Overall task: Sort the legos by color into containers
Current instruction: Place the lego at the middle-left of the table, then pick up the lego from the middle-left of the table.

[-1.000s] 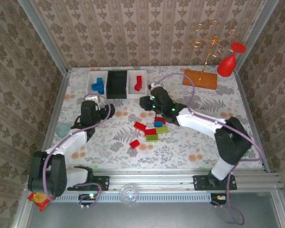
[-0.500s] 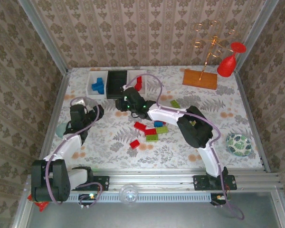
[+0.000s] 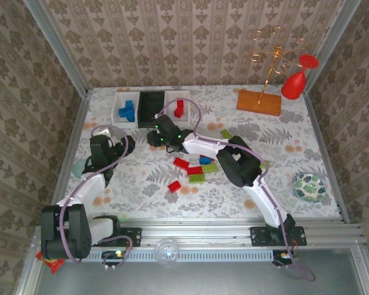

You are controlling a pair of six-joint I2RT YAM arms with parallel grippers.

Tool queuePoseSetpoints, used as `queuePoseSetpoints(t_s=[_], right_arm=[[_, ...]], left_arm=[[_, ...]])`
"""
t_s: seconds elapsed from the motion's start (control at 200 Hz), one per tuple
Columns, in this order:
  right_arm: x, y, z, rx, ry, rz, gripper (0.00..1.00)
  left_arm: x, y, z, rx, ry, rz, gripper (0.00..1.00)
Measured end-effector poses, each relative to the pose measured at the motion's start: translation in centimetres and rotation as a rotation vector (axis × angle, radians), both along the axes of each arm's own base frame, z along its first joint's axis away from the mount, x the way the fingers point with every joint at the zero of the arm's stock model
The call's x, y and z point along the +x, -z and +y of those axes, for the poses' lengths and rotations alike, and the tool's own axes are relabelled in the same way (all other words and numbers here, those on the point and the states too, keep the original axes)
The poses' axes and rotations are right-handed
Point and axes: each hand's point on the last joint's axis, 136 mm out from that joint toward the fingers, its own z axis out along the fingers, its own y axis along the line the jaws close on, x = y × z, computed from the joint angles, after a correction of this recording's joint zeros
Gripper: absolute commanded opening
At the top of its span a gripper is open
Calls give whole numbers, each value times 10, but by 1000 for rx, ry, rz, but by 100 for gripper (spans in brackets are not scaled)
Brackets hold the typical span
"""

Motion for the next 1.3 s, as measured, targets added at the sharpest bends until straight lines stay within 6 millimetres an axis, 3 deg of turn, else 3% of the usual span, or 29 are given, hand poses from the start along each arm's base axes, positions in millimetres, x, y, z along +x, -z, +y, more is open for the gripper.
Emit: queuePoseSetpoints(t_s=[0.115, 0.23, 0.315, 0.415, 0.55, 0.71, 0.8, 0.865, 1.09, 1.295], right_arm=[[-3, 16, -1, -26, -6, 35, 48], [-7, 18, -2, -15, -20, 67, 59], [-11, 16, -2, -3, -41, 83, 61], [-22, 4, -16, 14, -44, 101, 62], [-37, -38, -69, 36, 1, 81, 62], [-35, -97, -159, 95, 146, -21, 63], [-32, -110, -202, 101, 234, -61, 63], [-36, -109, -218, 93, 265, -66, 63], [-50, -87, -229, 63, 271, -30, 64], [-54, -81, -231, 58, 272, -24, 64]], left_arm=[[0, 1, -2, -3, 7, 3, 79], [0, 3, -8, -3, 25, 9, 79], [-1, 9, -15, -3, 46, 24, 79], [-2, 19, -28, 1, 80, 50, 79], [-5, 42, -56, 9, 146, 110, 79], [-7, 75, -88, 29, 226, 201, 77], [1, 85, -101, 41, 250, 227, 76], [8, 88, -109, 55, 261, 234, 76], [36, 86, -135, 177, 295, 216, 71], [51, 96, -135, 308, 288, 235, 59]])
